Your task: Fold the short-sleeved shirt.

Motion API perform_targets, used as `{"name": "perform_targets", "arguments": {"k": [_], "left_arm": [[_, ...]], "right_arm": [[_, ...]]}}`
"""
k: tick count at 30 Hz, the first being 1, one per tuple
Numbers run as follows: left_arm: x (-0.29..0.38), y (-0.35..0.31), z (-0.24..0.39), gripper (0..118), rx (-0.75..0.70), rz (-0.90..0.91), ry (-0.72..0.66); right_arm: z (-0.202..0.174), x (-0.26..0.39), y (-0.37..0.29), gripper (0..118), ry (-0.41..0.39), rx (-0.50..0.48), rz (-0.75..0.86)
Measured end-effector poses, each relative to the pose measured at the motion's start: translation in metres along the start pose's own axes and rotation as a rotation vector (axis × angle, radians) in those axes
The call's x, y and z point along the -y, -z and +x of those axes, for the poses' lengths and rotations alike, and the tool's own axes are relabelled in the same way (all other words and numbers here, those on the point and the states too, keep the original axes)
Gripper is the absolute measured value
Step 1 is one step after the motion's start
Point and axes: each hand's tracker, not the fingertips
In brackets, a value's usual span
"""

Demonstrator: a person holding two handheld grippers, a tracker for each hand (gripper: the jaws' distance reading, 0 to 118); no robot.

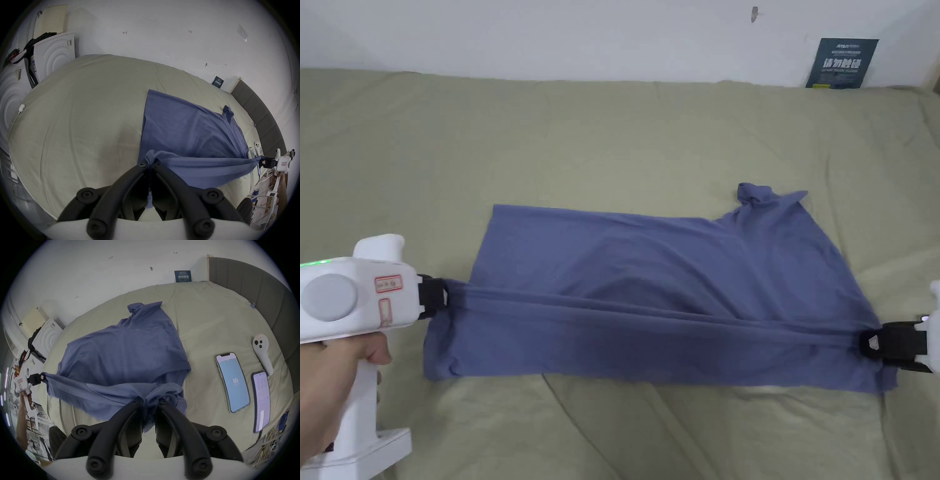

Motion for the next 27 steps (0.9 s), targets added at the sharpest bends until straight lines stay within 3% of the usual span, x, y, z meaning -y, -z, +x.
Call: {"name": "perform_targets", "arguments": {"k": [7,13,14,15,16,17,18,19,24,25,26,27], "left_arm": [[-0.015,0.054,0.003,0,-0.027,-0.055,-0.013],[-0.015,0.071,0.009,1,-0.043,-0.072,-0.006],[-0.017,0.072,0.01,11,-0.053,-0.068,0.008],[-0.019,0.071,0.009,40,-0.065,-0.058,0.012],[-0.02,0.07,0.008,102,-0.079,-0.049,0.011],[-0.02,0.069,0.006,118,-0.125,-0.064,0.014],[-0.021,0.062,0.005,114,-0.123,-0.065,0.008],[-0.02,0.063,0.0,114,-0.128,-0.025,-0.024],[0.011,0.032,-0.005,117,-0.105,-0.041,-0.029],[0.017,0.027,-0.006,114,-0.112,-0.058,-0.028],[0.026,0.021,-0.009,105,-0.114,-0.075,-0.032],[0.022,0.011,-0.021,77,-0.078,-0.081,-0.038]], "right_arm": [[0.002,-0.033,0.042,16,0.054,0.017,-0.071],[0.004,-0.038,0.047,18,0.148,-0.003,-0.085],[0.004,-0.038,0.046,29,0.16,-0.012,-0.074],[0.003,-0.037,0.043,54,0.174,-0.014,-0.047],[0.013,-0.044,0.046,97,0.184,-0.005,-0.007],[0.015,-0.044,0.041,117,0.19,-0.015,0.028],[0.016,-0.043,0.038,118,0.198,-0.025,0.052],[0.016,-0.04,0.029,118,0.217,-0.014,0.126],[0.023,-0.013,0.01,117,0.175,0.062,0.07],[0.024,-0.006,0.008,108,0.15,0.078,0.045],[0.024,0.003,0.006,86,0.117,0.096,0.003],[0.023,0.014,0.004,45,0.092,0.102,0.01]]}}
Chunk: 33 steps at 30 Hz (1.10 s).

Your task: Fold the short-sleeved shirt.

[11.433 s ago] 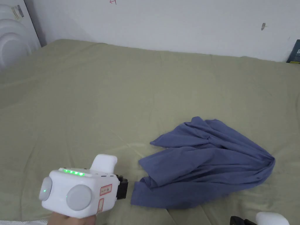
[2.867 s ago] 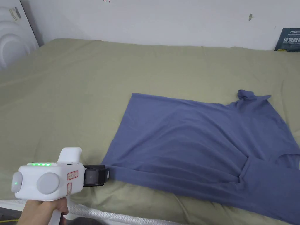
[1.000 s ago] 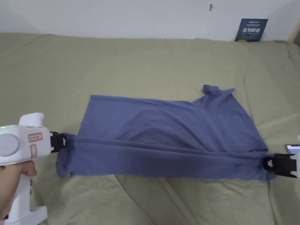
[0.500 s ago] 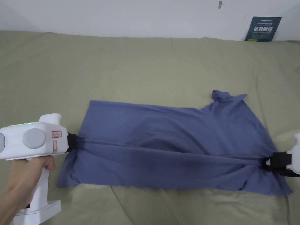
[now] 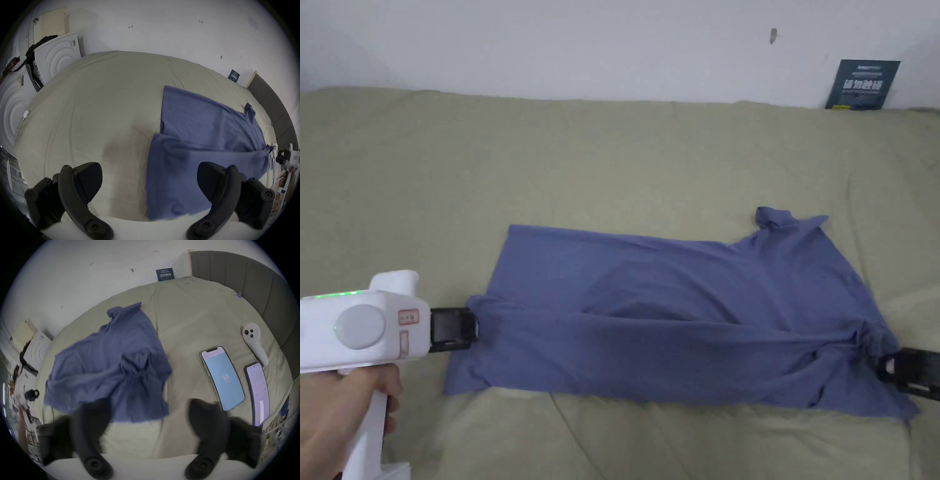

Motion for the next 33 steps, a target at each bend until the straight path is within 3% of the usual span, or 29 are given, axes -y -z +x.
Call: {"name": "perform_targets", "arguments": {"k": [1,3,4,6,10,11,12,13,16,17,18,19,20,21,22,23,24,26,27,29,31,33], "left_arm": [[0.007,-0.005,-0.004,3,0.024,-0.002,-0.005],[0.02,-0.011,-0.009,0,-0.013,-0.016,0.003],[0.026,-0.027,0.006,0,-0.036,0.027,-0.052],[0.035,-0.036,0.016,0,-0.013,-0.013,-0.008],[0.04,-0.014,-0.009,1,0.079,-0.079,0.009],[0.038,-0.011,-0.008,32,0.06,-0.081,0.002],[0.042,0.0,0.0,88,0.06,-0.079,0.018],[0.041,0.011,0.001,118,0.037,-0.108,0.041],[0.041,0.025,0.021,114,0.009,-0.122,0.041],[0.04,0.029,0.026,112,-0.002,-0.117,0.053],[0.04,0.032,0.029,109,-0.008,-0.107,0.06],[0.037,0.035,0.03,95,-0.005,-0.103,0.064],[0.031,0.017,0.032,67,-0.001,-0.086,0.063],[0.027,0.014,0.031,25,0.025,-0.081,0.057],[0.023,0.014,0.03,6,0.042,-0.088,0.058],[0.026,0.02,0.029,6,0.03,-0.084,0.06],[0.028,0.029,0.027,6,0.031,-0.085,0.07],[0.023,0.03,0.02,6,0.034,-0.099,0.075],[0.024,0.026,0.022,6,0.039,-0.093,0.077],[0.026,0.019,0.028,6,0.045,-0.094,0.069],[0.024,0.018,0.028,6,0.046,-0.089,0.072],[0.016,0.03,0.017,6,0.042,-0.092,0.08]], "right_arm": [[-0.005,0.011,-0.009,0,0.022,0.025,0.029],[-0.008,0.029,-0.007,0,-0.015,0.083,0.002],[-0.011,0.038,-0.007,0,-0.002,0.063,0.017],[-0.006,0.05,-0.005,0,0.022,-0.007,-0.015],[-0.001,0.052,0.01,0,0.015,-0.007,-0.028],[-0.001,0.051,0.012,0,0.02,-0.012,-0.033],[-0.001,0.049,0.018,0,-0.018,-0.032,-0.042],[0.0,0.048,0.024,0,-0.036,-0.042,-0.041],[0.001,0.04,0.031,0,-0.052,-0.051,-0.044],[-0.025,0.037,0.011,0,-0.158,-0.079,-0.045],[-0.03,0.037,0.01,0,-0.167,-0.08,-0.045],[-0.034,0.036,0.009,0,-0.18,-0.073,-0.046],[-0.04,0.036,0.008,0,-0.195,-0.065,-0.046],[-0.019,0.039,0.017,0,-0.132,-0.056,-0.032],[-0.018,0.039,0.016,0,-0.139,-0.052,-0.028],[-0.016,0.039,0.015,0,-0.137,-0.053,-0.026],[-0.015,0.038,0.015,4,-0.113,-0.055,-0.024],[-0.016,0.035,0.016,88,-0.097,-0.08,0.0],[-0.017,0.034,0.018,118,-0.088,-0.075,-0.001],[-0.01,0.032,0.033,116,-0.043,-0.132,0.022],[-0.008,0.024,0.043,114,-0.002,-0.075,-0.04],[-0.023,0.012,0.05,104,-0.003,-0.086,-0.044]]}}
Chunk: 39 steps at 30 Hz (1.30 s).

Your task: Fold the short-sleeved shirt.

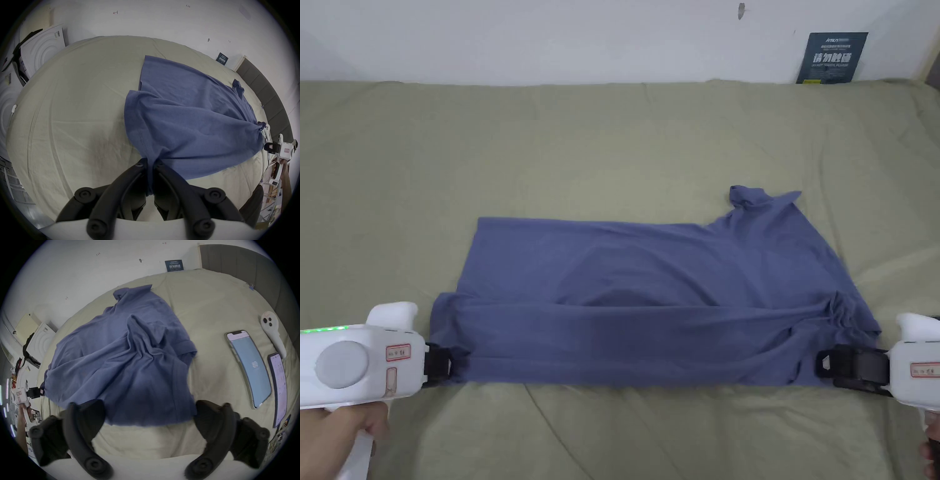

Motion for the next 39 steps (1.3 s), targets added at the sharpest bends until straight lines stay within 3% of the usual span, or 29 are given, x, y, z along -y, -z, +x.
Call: {"name": "perform_targets", "arguments": {"k": [1,2,3,5,6,7,9,11,19,22,24,25,27,31,33,39], "left_arm": [[-0.002,0.002,-0.002,6,-0.003,-0.001,0.002],[-0.005,0.005,-0.005,6,-0.005,-0.005,0.001],[0.002,0.005,0.005,6,-0.006,-0.014,-0.001],[0.0,0.007,0.004,6,-0.014,-0.014,0.009],[-0.002,0.006,0.003,6,-0.014,-0.012,0.003],[0.003,0.004,0.005,6,-0.011,-0.014,-0.002],[0.001,0.0,0.004,6,-0.013,-0.009,0.001],[0.001,-0.013,0.011,6,-0.02,-0.011,0.019],[0.018,-0.047,0.012,6,-0.021,-0.005,0.022],[0.041,-0.059,0.013,6,-0.021,-0.021,0.029],[0.061,-0.06,0.008,6,-0.028,-0.03,0.027],[0.071,-0.065,0.005,6,-0.022,-0.028,0.025],[0.082,-0.069,-0.004,6,0.049,-0.023,-0.036],[0.084,-0.064,0.0,6,0.009,-0.015,-0.035],[0.081,-0.068,0.002,6,-0.009,0.004,-0.031],[0.077,-0.084,-0.002,6,-0.025,0.0,0.002]], "right_arm": [[-0.004,-0.002,0.003,101,-0.014,-0.001,-0.021],[-0.01,-0.002,0.003,97,-0.051,0.06,-0.034],[-0.015,-0.002,-0.001,85,-0.108,0.111,-0.015],[-0.009,0.003,-0.008,41,-0.11,0.103,0.01],[-0.008,0.004,-0.016,20,-0.073,0.041,0.034],[-0.01,0.004,-0.022,18,-0.044,0.041,0.043],[-0.005,0.0,-0.029,17,-0.104,0.051,0.03],[-0.004,0.0,-0.035,17,-0.114,0.065,0.033],[0.0,0.019,-0.059,16,-0.082,0.028,0.02],[0.0,0.043,-0.075,10,-0.091,0.056,0.004],[0.014,0.053,-0.08,10,-0.074,0.105,-0.007],[0.021,0.06,-0.083,9,-0.065,0.085,-0.006],[0.03,0.074,-0.091,8,0.047,-0.003,-0.027],[0.021,0.079,-0.085,7,-0.001,0.059,0.003],[0.013,0.072,-0.079,7,-0.054,0.042,-0.008],[0.028,0.077,-0.09,7,-0.03,0.059,0.013]]}}
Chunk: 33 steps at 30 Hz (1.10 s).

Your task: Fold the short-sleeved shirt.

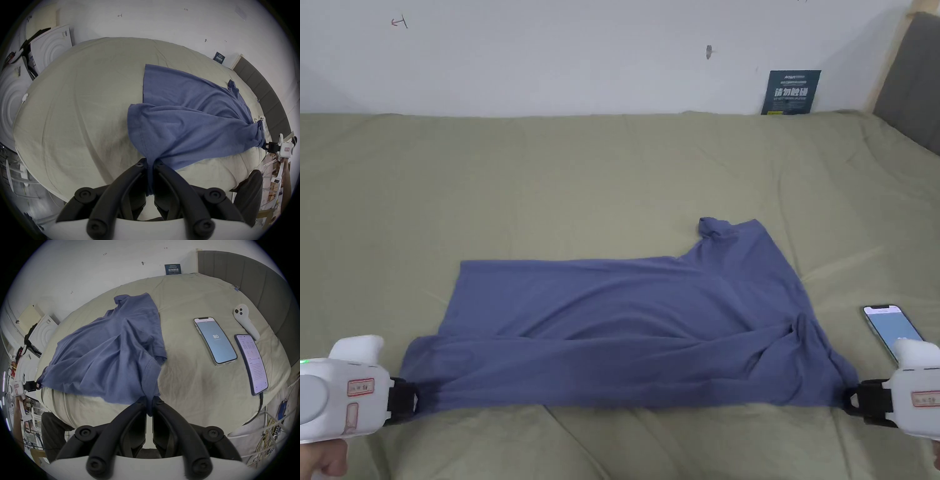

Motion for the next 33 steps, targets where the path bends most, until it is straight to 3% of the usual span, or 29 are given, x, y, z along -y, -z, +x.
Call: {"name": "perform_targets", "arguments": {"k": [10,15,16,17,18,19,20,21,22,23,27,29,30,31,32,33], "left_arm": [[0.031,-0.009,-0.015,6,0.0,-0.035,-0.011],[0.037,-0.003,-0.019,6,0.016,-0.034,-0.034],[0.038,-0.003,-0.021,13,0.022,-0.025,-0.033],[0.038,-0.003,-0.022,46,0.041,-0.002,-0.033],[0.04,-0.006,-0.022,102,0.057,0.024,-0.029],[0.041,-0.007,-0.024,114,0.017,0.036,-0.024],[0.043,-0.006,-0.024,108,-0.02,-0.007,-0.018],[0.042,-0.02,-0.026,110,-0.02,0.044,0.047],[0.041,-0.026,-0.027,111,-0.011,0.017,-0.008],[0.038,-0.032,-0.028,112,0.011,0.001,-0.028],[-0.006,-0.04,-0.024,113,0.023,0.062,-0.023],[-0.029,-0.018,-0.023,105,0.04,0.101,-0.029],[-0.043,-0.011,-0.019,91,0.071,0.106,-0.021],[-0.056,-0.003,-0.014,40,0.076,0.111,-0.02],[-0.068,0.003,-0.003,0,0.064,0.113,-0.017],[-0.078,0.018,0.001,0,0.011,0.121,-0.04]], "right_arm": [[0.005,0.026,-0.022,7,-0.012,0.026,-0.032],[0.008,0.041,-0.015,7,0.03,0.013,-0.055],[0.009,0.042,-0.013,9,0.042,0.008,-0.061],[0.013,0.04,-0.01,25,0.066,0.0,-0.059],[0.011,0.04,-0.011,64,0.077,0.001,-0.039],[0.009,0.04,-0.014,114,0.066,0.042,-0.005],[0.007,0.04,-0.017,117,0.036,0.081,0.003],[0.012,0.037,-0.015,116,0.027,0.062,-0.011],[0.015,0.035,-0.023,116,0.012,0.057,0.049],[0.016,0.031,-0.025,116,0.027,0.042,0.008],[-0.006,-0.011,-0.03,115,0.016,0.012,0.066],[-0.018,-0.038,-0.016,104,0.006,-0.028,0.077],[-0.024,-0.05,-0.011,86,0.007,-0.045,0.093],[-0.03,-0.062,-0.004,43,0.002,-0.052,0.1],[-0.035,-0.072,0.005,2,0.001,-0.049,0.096],[-0.044,-0.082,0.014,0,-0.015,-0.022,0.102]]}}
